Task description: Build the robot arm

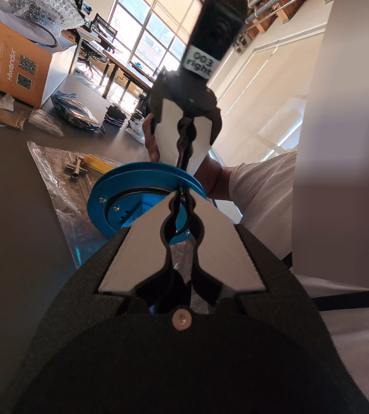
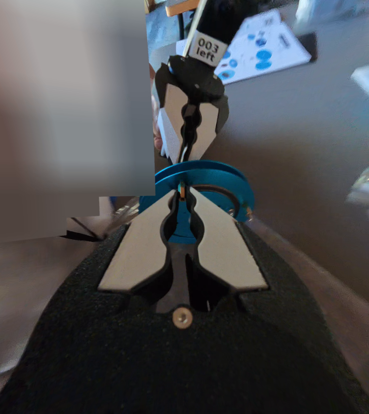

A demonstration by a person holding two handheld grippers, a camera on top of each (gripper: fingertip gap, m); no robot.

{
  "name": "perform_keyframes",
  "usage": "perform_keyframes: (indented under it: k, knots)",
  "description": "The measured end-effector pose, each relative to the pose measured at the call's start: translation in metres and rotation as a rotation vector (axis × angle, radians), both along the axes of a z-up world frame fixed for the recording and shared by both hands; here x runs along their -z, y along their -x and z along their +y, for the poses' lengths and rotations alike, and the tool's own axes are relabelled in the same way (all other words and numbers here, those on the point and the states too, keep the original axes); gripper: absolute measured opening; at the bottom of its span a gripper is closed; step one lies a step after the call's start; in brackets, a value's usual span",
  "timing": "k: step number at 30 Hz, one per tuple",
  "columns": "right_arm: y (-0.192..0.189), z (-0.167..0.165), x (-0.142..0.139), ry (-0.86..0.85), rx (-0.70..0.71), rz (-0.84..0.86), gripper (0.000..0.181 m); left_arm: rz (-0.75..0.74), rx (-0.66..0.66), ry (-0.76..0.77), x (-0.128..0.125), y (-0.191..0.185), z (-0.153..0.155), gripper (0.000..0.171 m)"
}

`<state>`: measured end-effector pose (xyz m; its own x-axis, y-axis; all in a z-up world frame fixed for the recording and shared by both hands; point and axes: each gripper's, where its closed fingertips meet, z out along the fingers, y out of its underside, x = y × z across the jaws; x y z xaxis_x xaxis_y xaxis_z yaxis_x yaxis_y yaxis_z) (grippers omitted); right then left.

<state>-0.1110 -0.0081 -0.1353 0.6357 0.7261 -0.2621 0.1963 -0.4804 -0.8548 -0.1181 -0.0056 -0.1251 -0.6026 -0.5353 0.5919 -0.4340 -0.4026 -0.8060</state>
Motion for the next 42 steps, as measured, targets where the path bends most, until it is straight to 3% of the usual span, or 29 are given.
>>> perform_keyframes:
  k: [5, 7, 9, 11, 14, 17, 25, 27, 31, 37, 39, 42]
  knots:
    - [0.006, -0.011, -0.003, 0.362, -0.020, 0.399, 0.004, -0.042, 0.002, -0.090, 0.000, 0.002, -0.007, 0.003]
    - [0.006, -0.011, -0.005, 0.445, -0.055, 0.539, 0.004, -0.061, -0.009, -0.140, 0.000, 0.002, -0.008, 0.003]
    - [0.006, -0.010, -0.005, 0.446, -0.071, 0.559, 0.005, -0.058, -0.016, -0.147, 0.001, 0.002, -0.007, 0.003]
    - [0.006, -0.009, -0.004, 0.300, -0.077, 0.396, 0.005, -0.041, -0.012, -0.121, 0.000, 0.002, -0.005, 0.003]
    - [-0.005, 0.003, -0.004, -0.079, -0.004, -0.019, 0.020, -0.006, -0.008, -0.079, 0.000, 0.001, -0.003, 0.003]
    - [-0.006, 0.005, -0.003, -0.376, 0.017, -0.383, 0.016, 0.032, -0.008, -0.033, 0.000, 0.001, 0.001, 0.002]
    - [-0.005, 0.010, -0.004, -0.785, 0.049, -0.909, 0.005, 0.084, -0.011, 0.017, 0.001, 0.000, 0.004, 0.003]
    - [-0.006, 0.010, -0.004, -0.822, 0.056, -1.013, 0.005, 0.080, -0.015, 0.004, 0.001, 0.001, 0.005, 0.003]
    - [-0.006, 0.009, -0.003, -0.698, 0.078, -0.972, 0.004, 0.033, -0.037, -0.109, 0.001, 0.001, 0.003, 0.003]
    - [-0.001, 0.006, 0.001, -0.292, 0.078, -0.435, 0.004, -0.017, -0.063, -0.193, 0.000, 0.001, 0.004, 0.003]
    - [-0.001, 0.008, 0.001, -0.390, 0.058, -0.498, 0.004, -0.011, -0.061, -0.188, -0.001, 0.002, 0.004, 0.003]
    - [-0.003, 0.009, -0.003, -0.720, 0.067, -0.815, 0.005, 0.009, -0.041, -0.139, 0.000, 0.003, 0.003, 0.003]
